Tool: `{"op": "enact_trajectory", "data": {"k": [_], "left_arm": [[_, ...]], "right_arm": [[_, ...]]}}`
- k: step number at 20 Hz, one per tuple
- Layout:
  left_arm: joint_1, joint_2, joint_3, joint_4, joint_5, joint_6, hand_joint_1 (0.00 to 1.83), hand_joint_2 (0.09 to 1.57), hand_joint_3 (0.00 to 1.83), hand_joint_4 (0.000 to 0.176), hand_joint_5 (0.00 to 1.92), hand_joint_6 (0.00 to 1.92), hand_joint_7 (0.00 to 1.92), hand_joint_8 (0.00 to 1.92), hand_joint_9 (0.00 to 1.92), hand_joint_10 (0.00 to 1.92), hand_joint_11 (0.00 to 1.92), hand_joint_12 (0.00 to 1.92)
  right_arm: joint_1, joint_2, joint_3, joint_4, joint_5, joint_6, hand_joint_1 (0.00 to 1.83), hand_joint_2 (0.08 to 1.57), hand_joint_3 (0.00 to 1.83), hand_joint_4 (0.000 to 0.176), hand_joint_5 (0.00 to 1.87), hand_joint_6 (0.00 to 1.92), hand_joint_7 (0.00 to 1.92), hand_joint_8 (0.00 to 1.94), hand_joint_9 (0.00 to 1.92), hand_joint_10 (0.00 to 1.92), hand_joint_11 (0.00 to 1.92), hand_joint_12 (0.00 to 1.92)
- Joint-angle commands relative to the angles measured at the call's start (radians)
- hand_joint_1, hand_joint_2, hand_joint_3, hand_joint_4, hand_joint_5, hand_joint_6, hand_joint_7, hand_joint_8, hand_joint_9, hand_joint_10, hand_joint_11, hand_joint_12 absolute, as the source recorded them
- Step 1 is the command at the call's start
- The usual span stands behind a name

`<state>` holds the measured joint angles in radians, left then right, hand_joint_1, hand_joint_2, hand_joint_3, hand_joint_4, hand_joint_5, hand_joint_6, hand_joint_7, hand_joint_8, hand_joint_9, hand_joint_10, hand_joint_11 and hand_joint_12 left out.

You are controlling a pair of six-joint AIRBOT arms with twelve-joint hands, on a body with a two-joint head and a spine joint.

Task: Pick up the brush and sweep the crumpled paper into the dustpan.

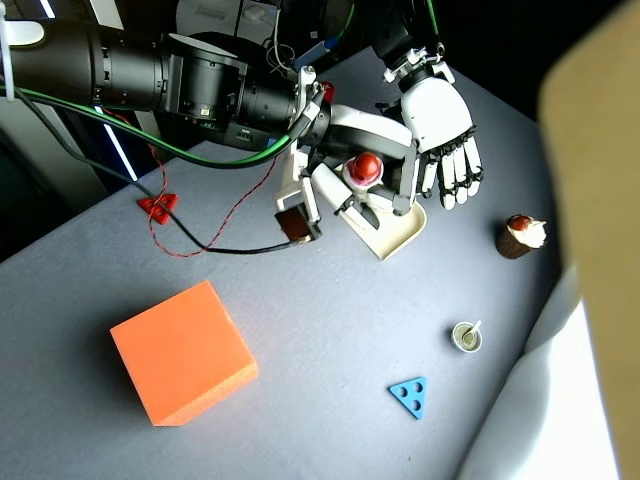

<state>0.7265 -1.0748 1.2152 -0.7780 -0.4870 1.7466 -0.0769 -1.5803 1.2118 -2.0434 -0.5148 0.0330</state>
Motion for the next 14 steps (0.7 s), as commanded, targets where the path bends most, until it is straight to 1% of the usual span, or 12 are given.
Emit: {"op": "enact_trajectory", "data": {"k": [1,2,3,4,6,7,8,9,10,11,12,14], "left_arm": [[-0.008,0.004,0.005,0.026,-0.099,0.002,1.07,1.11,0.0,0.048,1.01,0.93,0.5,0.0,0.4,0.0,0.15,0.51],[-0.008,0.005,0.005,0.026,-0.099,0.002,1.06,1.11,0.0,0.074,1.0,0.94,0.48,0.0,0.38,0.0,0.15,0.5],[-0.008,0.005,0.005,0.026,-0.098,0.002,1.06,1.11,0.0,0.074,1.0,0.94,0.48,0.0,0.38,0.0,0.15,0.5],[-0.008,0.006,0.003,0.026,-0.098,0.002,1.05,1.11,0.0,0.102,1.0,0.95,0.48,0.0,0.37,0.0,0.14,0.49],[-0.008,0.006,0.001,0.026,-0.098,0.002,1.05,1.11,0.0,0.086,1.0,0.95,0.46,0.0,0.35,0.0,0.15,0.47],[-0.008,0.006,0.0,0.026,-0.099,0.002,1.07,1.11,0.0,0.035,1.0,0.94,0.46,0.0,0.35,0.0,0.15,0.47],[-0.008,0.006,0.0,0.026,-0.099,0.002,1.08,1.1,0.0,0.036,1.01,0.93,0.47,0.01,0.36,0.0,0.18,0.47],[-0.008,0.006,0.0,0.026,-0.099,0.002,1.06,1.11,0.0,0.068,0.99,0.96,0.46,0.0,0.37,0.0,0.18,0.47],[-0.008,0.006,0.0,0.026,-0.099,0.002,1.07,1.11,0.0,0.042,0.99,0.96,0.47,0.01,0.37,0.0,0.17,0.47],[-0.008,0.006,0.0,0.026,-0.102,0.002,1.07,1.11,0.0,0.042,0.99,0.96,0.47,0.01,0.37,0.0,0.17,0.47],[-0.008,0.006,0.0,0.026,-0.104,0.002,1.06,1.11,0.0,0.067,0.99,0.96,0.42,0.0,0.34,0.0,0.16,0.47],[-0.008,0.006,-0.001,0.026,-0.104,0.002,1.06,1.12,0.0,0.069,0.98,0.97,0.42,0.01,0.33,0.01,0.16,0.47]], "right_arm": [[0.014,0.007,0.0,-0.065,-0.094,0.0,1.43,1.21,0.0,0.0,0.66,1.92,0.95,1.94,1.26,1.92,1.48,1.92],[0.013,0.002,0.0,-0.089,-0.114,0.04,1.45,1.2,0.0,0.0,0.65,1.92,0.95,1.94,1.26,1.92,1.49,1.92],[0.011,0.0,0.0,-0.121,-0.127,0.077,1.45,1.2,0.0,0.0,0.65,1.92,0.95,1.94,1.26,1.92,1.49,1.92],[0.007,-0.002,-0.001,-0.151,-0.146,0.115,1.45,1.2,0.0,0.005,0.61,1.92,0.92,1.94,1.25,1.92,1.47,1.92],[0.004,-0.003,-0.006,-0.164,-0.172,0.141,1.43,1.2,0.0,0.0,0.72,1.92,0.96,1.94,1.26,1.92,1.48,1.92],[0.004,-0.003,-0.012,-0.166,-0.175,0.146,1.44,1.19,0.0,0.0,0.75,1.92,0.97,1.94,1.26,1.92,1.48,1.92],[0.003,0.003,-0.016,-0.174,-0.172,0.146,1.45,1.19,0.0,0.0,0.75,1.92,0.96,1.94,1.25,1.92,1.47,1.92],[0.003,0.015,-0.024,-0.175,-0.157,0.143,1.44,1.2,0.0,0.018,0.72,1.92,0.93,1.94,1.23,1.92,1.46,1.92],[0.003,0.024,-0.029,-0.175,-0.151,0.135,1.43,1.2,0.0,0.004,0.7,1.92,0.95,1.94,1.24,1.92,1.46,1.92],[0.002,0.036,-0.035,-0.175,-0.144,0.123,1.43,1.2,0.0,0.004,0.7,1.92,0.95,1.94,1.24,1.92,1.46,1.92],[-0.001,0.053,-0.043,-0.173,-0.139,0.11,1.42,1.2,0.0,0.0,0.66,1.92,0.96,1.94,1.26,1.92,1.48,1.92],[-0.003,0.08,-0.056,-0.162,-0.13,0.093,1.43,1.2,0.0,0.0,0.66,1.92,0.96,1.94,1.27,1.92,1.49,1.92]]}}
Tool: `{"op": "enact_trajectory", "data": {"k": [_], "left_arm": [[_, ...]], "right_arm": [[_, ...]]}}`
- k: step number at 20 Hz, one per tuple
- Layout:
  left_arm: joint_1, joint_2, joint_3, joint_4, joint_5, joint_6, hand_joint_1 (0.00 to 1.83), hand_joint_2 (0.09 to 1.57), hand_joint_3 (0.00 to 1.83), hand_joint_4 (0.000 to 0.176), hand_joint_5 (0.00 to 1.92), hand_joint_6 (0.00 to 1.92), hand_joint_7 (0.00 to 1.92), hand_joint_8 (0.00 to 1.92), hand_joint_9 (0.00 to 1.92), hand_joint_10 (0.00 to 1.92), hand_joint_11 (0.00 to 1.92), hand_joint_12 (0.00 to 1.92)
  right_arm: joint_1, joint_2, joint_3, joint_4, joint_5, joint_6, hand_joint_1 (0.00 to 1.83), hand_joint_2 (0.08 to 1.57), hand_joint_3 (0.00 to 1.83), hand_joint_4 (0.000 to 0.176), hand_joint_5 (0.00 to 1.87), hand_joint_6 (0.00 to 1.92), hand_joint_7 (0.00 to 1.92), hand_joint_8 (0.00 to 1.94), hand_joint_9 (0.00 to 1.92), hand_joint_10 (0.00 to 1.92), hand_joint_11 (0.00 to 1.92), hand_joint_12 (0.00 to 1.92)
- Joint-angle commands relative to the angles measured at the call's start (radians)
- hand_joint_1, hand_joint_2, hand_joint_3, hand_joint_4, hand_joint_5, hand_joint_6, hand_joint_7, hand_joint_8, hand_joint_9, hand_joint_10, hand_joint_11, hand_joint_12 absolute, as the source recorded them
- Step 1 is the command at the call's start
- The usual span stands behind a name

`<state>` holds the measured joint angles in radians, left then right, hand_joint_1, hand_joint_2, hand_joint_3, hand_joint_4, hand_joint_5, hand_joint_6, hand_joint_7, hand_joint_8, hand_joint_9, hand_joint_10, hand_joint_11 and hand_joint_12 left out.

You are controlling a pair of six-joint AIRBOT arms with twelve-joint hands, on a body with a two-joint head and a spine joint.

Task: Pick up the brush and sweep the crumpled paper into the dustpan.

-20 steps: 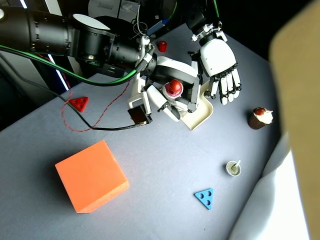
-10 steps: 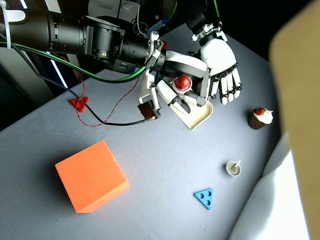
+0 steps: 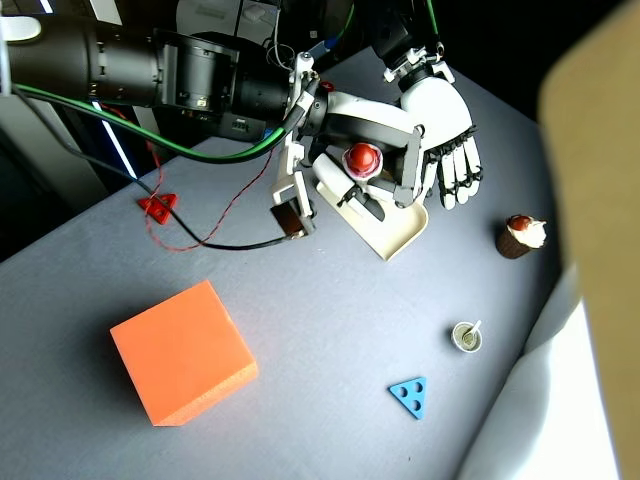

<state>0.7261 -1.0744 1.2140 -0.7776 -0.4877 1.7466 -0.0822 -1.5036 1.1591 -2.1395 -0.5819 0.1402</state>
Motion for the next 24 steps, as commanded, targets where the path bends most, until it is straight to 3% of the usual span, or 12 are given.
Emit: {"op": "enact_trajectory", "data": {"k": [1,2,4,8,9,10,13,17,18,22,23,24], "left_arm": [[-0.008,0.005,0.0,0.026,-0.104,0.002,1.05,1.12,0.0,0.07,0.98,0.97,0.45,0.02,0.36,0.02,0.18,0.47],[-0.008,0.005,0.0,0.026,-0.104,0.002,1.07,1.11,0.0,0.04,1.0,0.95,0.48,0.02,0.38,0.02,0.18,0.47],[-0.008,0.005,0.0,0.026,-0.105,0.002,1.06,1.11,0.0,0.074,1.0,0.95,0.46,0.0,0.36,0.0,0.17,0.46],[-0.008,0.006,0.0,0.026,-0.106,0.002,1.07,1.1,0.0,0.049,1.02,0.92,0.48,0.0,0.37,0.0,0.16,0.47],[-0.008,0.008,0.0,0.026,-0.106,0.002,1.05,1.1,0.0,0.11,1.0,0.94,0.46,0.0,0.37,0.0,0.17,0.47],[-0.008,0.01,0.0,0.026,-0.106,0.002,1.06,1.11,0.0,0.076,1.0,0.95,0.45,0.0,0.35,0.0,0.16,0.47],[-0.008,0.018,-0.004,0.023,-0.106,0.002,1.04,1.12,0.0,0.086,0.97,0.99,0.47,0.0,0.36,0.0,0.15,0.46],[-0.01,0.018,-0.004,0.023,-0.109,0.002,1.08,1.1,0.0,0.034,1.01,0.93,0.49,0.0,0.38,0.0,0.17,0.47],[-0.01,0.019,-0.004,0.023,-0.109,0.002,1.07,1.1,0.0,0.047,1.01,0.93,0.49,0.0,0.39,0.0,0.18,0.47],[-0.01,0.024,-0.009,0.023,-0.109,0.002,1.1,1.09,0.0,0.005,1.04,0.89,0.48,0.0,0.38,0.0,0.18,0.49],[-0.01,0.025,-0.01,0.023,-0.11,0.002,1.07,1.11,0.0,0.055,1.0,0.94,0.49,0.0,0.4,0.01,0.19,0.5],[-0.01,0.026,-0.012,0.023,-0.112,0.002,1.01,1.13,0.0,0.147,0.93,1.06,0.5,0.0,0.41,0.0,0.17,0.5]], "right_arm": [[0.001,0.015,-0.009,-0.064,-0.062,-0.019,1.42,1.2,0.0,0.0,0.63,1.92,0.96,1.94,1.27,1.92,1.48,1.92],[0.001,0.026,-0.013,-0.065,-0.062,-0.019,1.42,1.21,0.0,0.0,0.61,1.92,0.95,1.94,1.27,1.92,1.48,1.92],[0.001,0.041,-0.019,-0.065,-0.065,-0.017,1.44,1.2,0.0,0.011,0.63,1.92,0.93,1.94,1.25,1.92,1.47,1.92],[0.001,0.098,-0.055,-0.066,-0.089,0.036,1.42,1.21,0.0,0.0,0.64,1.92,0.94,1.94,1.26,1.92,1.48,1.92],[0.001,0.122,-0.074,-0.066,-0.083,0.065,1.42,1.22,0.0,0.0,0.63,1.92,0.93,1.94,1.26,1.92,1.48,1.92],[0.001,0.163,-0.105,-0.073,-0.061,0.126,1.42,1.22,0.0,0.0,0.64,1.92,0.94,1.94,1.27,1.92,1.48,1.92],[-0.03,0.282,-0.186,-0.192,0.002,0.358,1.41,1.22,0.0,0.0,0.61,1.92,0.96,1.94,1.28,1.92,1.49,1.92],[-0.072,0.426,-0.284,-0.445,0.103,0.712,1.42,1.21,0.0,0.0,0.7,1.92,0.95,1.94,1.28,1.92,1.49,1.92],[-0.088,0.448,-0.298,-0.47,0.105,0.762,1.42,1.21,0.0,0.0,0.72,1.92,0.96,1.94,1.28,1.92,1.49,1.92],[-0.159,0.501,-0.326,-0.442,0.039,0.768,1.41,1.22,0.0,0.0,0.76,1.92,0.97,1.94,1.29,1.92,1.48,1.92],[-0.162,0.51,-0.327,-0.402,0.037,0.748,1.41,1.21,0.0,0.0,0.71,1.92,0.96,1.94,1.28,1.92,1.47,1.92],[-0.164,0.516,-0.327,-0.355,0.031,0.722,1.41,1.21,0.0,0.0,0.67,1.92,0.96,1.94,1.26,1.92,1.46,1.92]]}}
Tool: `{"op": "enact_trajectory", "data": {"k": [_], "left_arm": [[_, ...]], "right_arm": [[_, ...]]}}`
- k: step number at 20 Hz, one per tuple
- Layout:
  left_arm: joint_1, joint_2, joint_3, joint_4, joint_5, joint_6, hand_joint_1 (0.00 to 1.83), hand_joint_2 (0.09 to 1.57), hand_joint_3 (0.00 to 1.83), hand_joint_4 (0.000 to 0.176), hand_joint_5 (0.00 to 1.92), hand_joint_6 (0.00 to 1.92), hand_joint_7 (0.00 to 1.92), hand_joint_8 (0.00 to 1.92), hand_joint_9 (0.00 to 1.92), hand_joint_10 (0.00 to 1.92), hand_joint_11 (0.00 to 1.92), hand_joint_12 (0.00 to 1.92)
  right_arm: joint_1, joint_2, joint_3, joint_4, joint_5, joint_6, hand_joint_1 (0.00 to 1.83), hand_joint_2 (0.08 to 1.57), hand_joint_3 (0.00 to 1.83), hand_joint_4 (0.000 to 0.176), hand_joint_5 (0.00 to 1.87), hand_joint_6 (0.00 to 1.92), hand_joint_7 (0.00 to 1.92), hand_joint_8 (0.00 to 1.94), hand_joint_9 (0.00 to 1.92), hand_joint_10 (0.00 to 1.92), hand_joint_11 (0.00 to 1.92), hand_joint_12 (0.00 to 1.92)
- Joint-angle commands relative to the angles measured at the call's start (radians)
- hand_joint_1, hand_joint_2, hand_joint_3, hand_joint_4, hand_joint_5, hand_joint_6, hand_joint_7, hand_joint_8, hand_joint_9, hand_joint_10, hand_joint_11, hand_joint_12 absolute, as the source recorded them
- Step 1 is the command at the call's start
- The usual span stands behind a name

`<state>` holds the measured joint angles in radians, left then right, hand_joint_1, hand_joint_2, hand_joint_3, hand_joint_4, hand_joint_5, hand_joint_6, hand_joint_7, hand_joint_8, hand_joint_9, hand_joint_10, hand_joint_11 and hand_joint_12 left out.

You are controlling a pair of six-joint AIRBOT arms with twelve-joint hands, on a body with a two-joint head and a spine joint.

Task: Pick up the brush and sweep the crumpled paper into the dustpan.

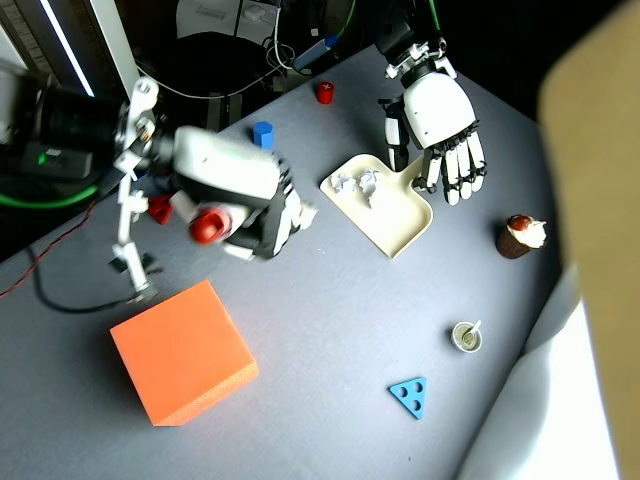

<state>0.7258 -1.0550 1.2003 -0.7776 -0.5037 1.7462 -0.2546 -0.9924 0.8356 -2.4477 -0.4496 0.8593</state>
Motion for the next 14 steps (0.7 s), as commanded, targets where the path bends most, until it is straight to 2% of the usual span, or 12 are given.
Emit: {"op": "enact_trajectory", "data": {"k": [1,2,3,4,5,6,8,9,10,11,13,14], "left_arm": [[-0.009,0.007,0.0,0.023,-0.096,0.003,0.98,1.1,0.0,0.068,0.82,0.41,0.51,0.01,0.4,0.01,0.16,0.5],[-0.009,0.007,0.0,0.023,-0.096,0.003,0.96,1.07,0.0,0.079,0.79,0.13,0.48,0.0,0.39,0.0,0.17,0.49],[-0.009,0.007,0.0,0.023,-0.097,0.003,0.9,1.07,0.0,0.113,0.66,0.03,0.38,0.0,0.34,0.0,0.16,0.48],[-0.009,0.007,0.0,0.023,-0.098,0.003,0.89,1.05,0.0,0.124,0.58,0.0,0.36,0.0,0.34,0.0,0.16,0.48],[-0.01,0.007,-0.001,0.023,-0.098,0.003,0.88,0.98,0.0,0.131,0.39,0.0,0.29,0.0,0.31,0.0,0.17,0.45],[-0.01,0.008,-0.001,0.023,-0.098,0.003,0.87,0.92,0.0,0.127,0.19,0.0,0.23,0.0,0.3,0.0,0.19,0.4],[-0.011,0.01,-0.001,0.023,-0.098,0.003,0.87,0.89,0.0,0.117,0.12,0.0,0.22,0.0,0.31,0.0,0.23,0.32],[-0.013,0.011,-0.001,0.023,-0.098,0.003,0.87,0.88,0.0,0.123,0.12,0.0,0.21,0.0,0.3,0.0,0.23,0.32],[-0.019,0.013,-0.001,0.024,-0.097,0.004,0.85,0.88,0.0,0.121,0.12,0.0,0.2,0.0,0.27,0.0,0.2,0.3],[-0.027,0.016,-0.001,0.024,-0.093,0.006,0.85,0.88,0.0,0.12,0.11,0.0,0.19,0.0,0.27,0.0,0.2,0.3],[-0.055,0.026,-0.005,0.02,-0.078,0.027,0.85,0.9,0.01,0.113,0.11,0.0,0.2,0.0,0.25,0.0,0.2,0.29],[-0.064,0.029,-0.006,0.018,-0.071,0.034,0.87,0.88,0.0,0.112,0.12,0.01,0.22,0.01,0.29,0.02,0.22,0.3]], "right_arm": [[0.002,0.009,-0.002,-0.016,-0.114,-0.025,1.41,1.21,0.0,0.0,0.67,1.92,0.95,1.94,1.25,1.92,1.45,1.92],[-0.007,0.01,0.0,-0.002,-0.131,-0.049,1.42,1.2,0.0,0.0,0.67,1.92,0.94,1.94,1.25,1.92,1.46,1.92],[-0.018,0.01,0.004,-0.001,-0.145,-0.072,1.44,1.21,0.0,0.0,0.61,1.92,0.93,1.94,1.26,1.92,1.47,1.92],[-0.024,0.01,0.009,-0.001,-0.159,-0.104,1.43,1.21,0.0,0.0,0.6,1.92,0.94,1.94,1.26,1.92,1.47,1.92],[-0.028,0.01,0.015,-0.001,-0.177,-0.143,1.41,1.21,0.0,0.0,0.65,1.92,0.94,1.94,1.25,1.92,1.46,1.92],[-0.028,0.009,0.02,-0.002,-0.179,-0.167,1.41,1.2,0.0,0.0,0.63,1.92,0.94,1.94,1.25,1.92,1.47,1.92],[-0.028,-0.003,0.021,-0.002,-0.173,-0.192,1.39,1.21,0.0,0.0,0.54,1.89,0.95,1.94,1.26,1.92,1.47,1.92],[-0.028,-0.006,0.018,-0.002,-0.163,-0.202,1.18,1.22,0.0,0.0,0.74,1.39,0.99,1.94,1.31,1.92,1.51,1.92],[-0.028,-0.009,0.012,-0.002,-0.153,-0.221,1.16,1.17,0.0,0.0,0.87,1.15,1.05,1.94,1.33,1.92,1.53,1.92],[-0.028,-0.012,0.005,-0.002,-0.15,-0.246,1.16,1.14,0.0,0.0,0.92,1.06,1.07,1.94,1.34,1.92,1.52,1.92],[-0.028,-0.02,-0.011,-0.002,-0.156,-0.314,1.16,1.12,0.0,0.0,0.95,1.02,1.02,1.94,1.25,1.92,1.45,1.92],[-0.028,-0.022,-0.016,-0.002,-0.16,-0.335,1.21,1.01,0.0,0.0,0.78,1.19,0.94,1.94,1.16,1.92,1.38,1.92]]}}
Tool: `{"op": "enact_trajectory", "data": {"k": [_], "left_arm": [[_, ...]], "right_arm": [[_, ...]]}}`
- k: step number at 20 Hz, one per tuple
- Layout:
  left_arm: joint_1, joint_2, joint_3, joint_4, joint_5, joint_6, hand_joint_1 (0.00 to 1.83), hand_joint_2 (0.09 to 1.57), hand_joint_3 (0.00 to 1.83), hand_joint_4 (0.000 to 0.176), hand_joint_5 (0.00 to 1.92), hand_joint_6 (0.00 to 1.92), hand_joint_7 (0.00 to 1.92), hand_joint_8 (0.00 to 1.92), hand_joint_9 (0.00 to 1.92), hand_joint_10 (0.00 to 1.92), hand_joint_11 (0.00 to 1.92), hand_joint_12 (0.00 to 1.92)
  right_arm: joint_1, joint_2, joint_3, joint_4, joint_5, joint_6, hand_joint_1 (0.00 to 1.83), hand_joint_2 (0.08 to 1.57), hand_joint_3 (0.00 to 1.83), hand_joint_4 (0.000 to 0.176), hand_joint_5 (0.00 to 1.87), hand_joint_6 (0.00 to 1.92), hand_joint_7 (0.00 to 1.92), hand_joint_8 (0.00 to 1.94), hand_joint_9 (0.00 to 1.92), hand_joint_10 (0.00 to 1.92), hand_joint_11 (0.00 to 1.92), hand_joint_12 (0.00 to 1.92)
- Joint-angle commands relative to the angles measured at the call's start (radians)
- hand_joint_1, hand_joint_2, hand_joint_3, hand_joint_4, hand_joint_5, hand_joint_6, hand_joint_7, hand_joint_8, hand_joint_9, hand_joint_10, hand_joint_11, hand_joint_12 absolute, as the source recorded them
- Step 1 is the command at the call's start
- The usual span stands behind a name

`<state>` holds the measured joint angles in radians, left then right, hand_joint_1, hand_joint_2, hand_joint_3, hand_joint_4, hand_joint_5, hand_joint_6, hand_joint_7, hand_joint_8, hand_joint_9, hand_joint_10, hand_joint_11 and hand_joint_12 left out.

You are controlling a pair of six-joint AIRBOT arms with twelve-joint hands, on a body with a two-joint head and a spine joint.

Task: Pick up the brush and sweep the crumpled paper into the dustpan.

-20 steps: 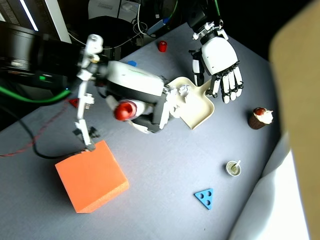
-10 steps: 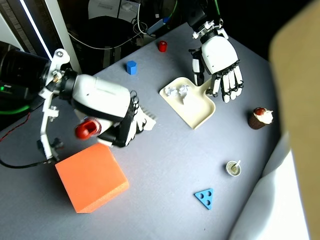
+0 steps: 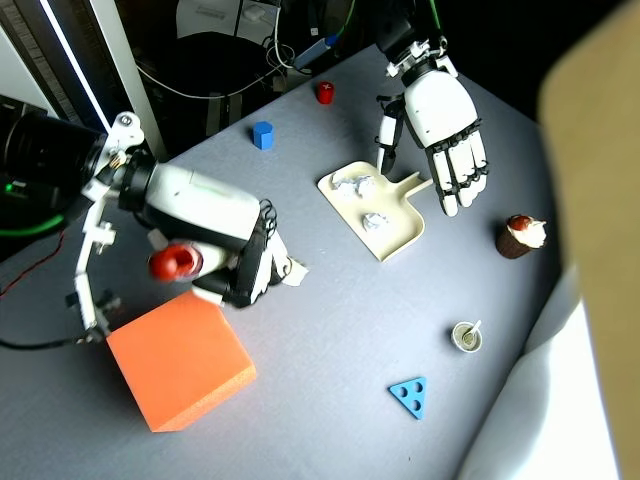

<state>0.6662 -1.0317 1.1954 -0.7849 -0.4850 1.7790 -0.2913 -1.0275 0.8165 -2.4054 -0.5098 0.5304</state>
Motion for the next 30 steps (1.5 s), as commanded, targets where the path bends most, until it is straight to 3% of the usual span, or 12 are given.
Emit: {"op": "enact_trajectory", "data": {"k": [1,2,4,5,7,10,11,12,14,16,22,30], "left_arm": [[-0.023,0.012,-0.005,0.021,-0.075,0.015,0.86,0.89,0.0,0.111,0.12,0.01,0.22,0.01,0.3,0.02,0.21,0.29],[-0.045,0.02,-0.009,0.02,-0.06,0.03,0.85,0.88,0.0,0.113,0.12,0.0,0.21,0.0,0.3,0.01,0.22,0.29],[-0.074,0.032,-0.018,0.021,-0.026,0.041,0.84,0.91,0.01,0.104,0.1,0.0,0.21,0.0,0.29,0.0,0.2,0.27],[-0.094,0.044,-0.028,0.022,-0.005,0.042,0.83,0.9,0.0,0.105,0.11,0.01,0.22,0.01,0.28,0.0,0.2,0.27],[-0.138,0.065,-0.048,-0.022,0.028,0.087,0.81,0.91,0.01,0.102,0.12,0.01,0.21,0.0,0.29,0.0,0.21,0.27],[-0.237,0.082,-0.071,-0.11,0.087,0.204,0.8,0.91,0.01,0.102,0.12,0.0,0.21,0.0,0.28,0.0,0.2,0.27],[-0.256,0.082,-0.074,-0.126,0.094,0.225,0.81,0.92,0.01,0.098,0.11,0.0,0.23,0.01,0.29,0.0,0.19,0.26],[-0.272,0.081,-0.074,-0.127,0.109,0.226,0.78,0.93,0.01,0.102,0.1,0.0,0.24,0.01,0.27,0.0,0.18,0.25],[-0.297,0.088,-0.081,-0.129,0.132,0.232,0.81,0.92,0.0,0.102,0.12,0.01,0.24,0.0,0.28,0.0,0.18,0.24],[-0.311,0.091,-0.09,-0.147,0.126,0.243,0.82,0.91,0.0,0.105,0.13,0.01,0.25,0.01,0.29,0.01,0.21,0.25],[-0.361,0.115,-0.098,-0.144,0.215,0.259,0.81,0.92,0.0,0.106,0.13,0.01,0.26,0.0,0.29,0.01,0.2,0.22],[-0.463,0.155,-0.084,-0.241,0.307,0.417,0.75,0.95,0.01,0.096,0.15,0.0,0.24,0.01,0.28,0.0,0.21,0.2]], "right_arm": [[0.009,0.012,-0.008,-0.044,-0.103,-0.035,1.2,0.98,0.0,0.0,0.73,1.33,0.88,1.94,1.1,1.92,1.34,1.92],[0.009,0.012,-0.025,-0.043,-0.101,-0.043,1.16,0.92,0.0,0.0,0.66,1.78,0.77,1.94,0.96,1.92,1.19,1.92],[0.009,0.012,-0.054,-0.031,-0.082,-0.043,1.08,0.84,0.0,0.013,0.65,1.92,0.64,1.94,0.75,1.92,0.92,1.92],[0.009,0.019,-0.072,-0.03,-0.077,-0.046,1.05,0.78,0.0,0.038,0.56,1.92,0.53,1.94,0.59,1.92,0.69,1.92],[0.009,0.031,-0.098,-0.017,-0.07,-0.074,0.92,0.76,0.0,0.038,0.47,1.6,0.31,1.93,0.32,1.92,0.32,1.92],[0.009,0.05,-0.131,0.092,-0.061,-0.16,0.9,0.76,0.0,0.039,0.48,1.52,0.3,1.92,0.29,1.92,0.29,1.92],[0.009,0.057,-0.139,0.13,-0.056,-0.173,0.83,0.75,0.0,0.031,0.48,0.7,0.43,0.86,0.36,1.12,0.21,1.53],[0.009,0.068,-0.148,0.157,-0.055,-0.175,0.77,0.72,0.0,0.007,0.32,0.22,0.38,0.28,0.33,0.44,0.22,0.83],[0.009,0.087,-0.164,0.192,-0.055,-0.159,0.72,0.71,0.0,0.0,0.26,0.0,0.32,0.01,0.32,0.0,0.3,0.18],[0.009,0.122,-0.177,0.143,-0.031,-0.032,0.67,0.73,0.01,0.0,0.2,0.0,0.21,0.0,0.2,0.0,0.23,0.04],[0.0,0.272,-0.226,-0.298,0.066,0.686,0.69,0.75,0.01,0.0,0.1,0.0,0.13,0.0,0.12,0.01,0.19,0.01],[-0.072,0.453,-0.312,-0.308,0.0,1.069,0.65,0.78,0.01,0.0,0.1,0.01,0.15,0.01,0.16,0.01,0.21,0.02]]}}
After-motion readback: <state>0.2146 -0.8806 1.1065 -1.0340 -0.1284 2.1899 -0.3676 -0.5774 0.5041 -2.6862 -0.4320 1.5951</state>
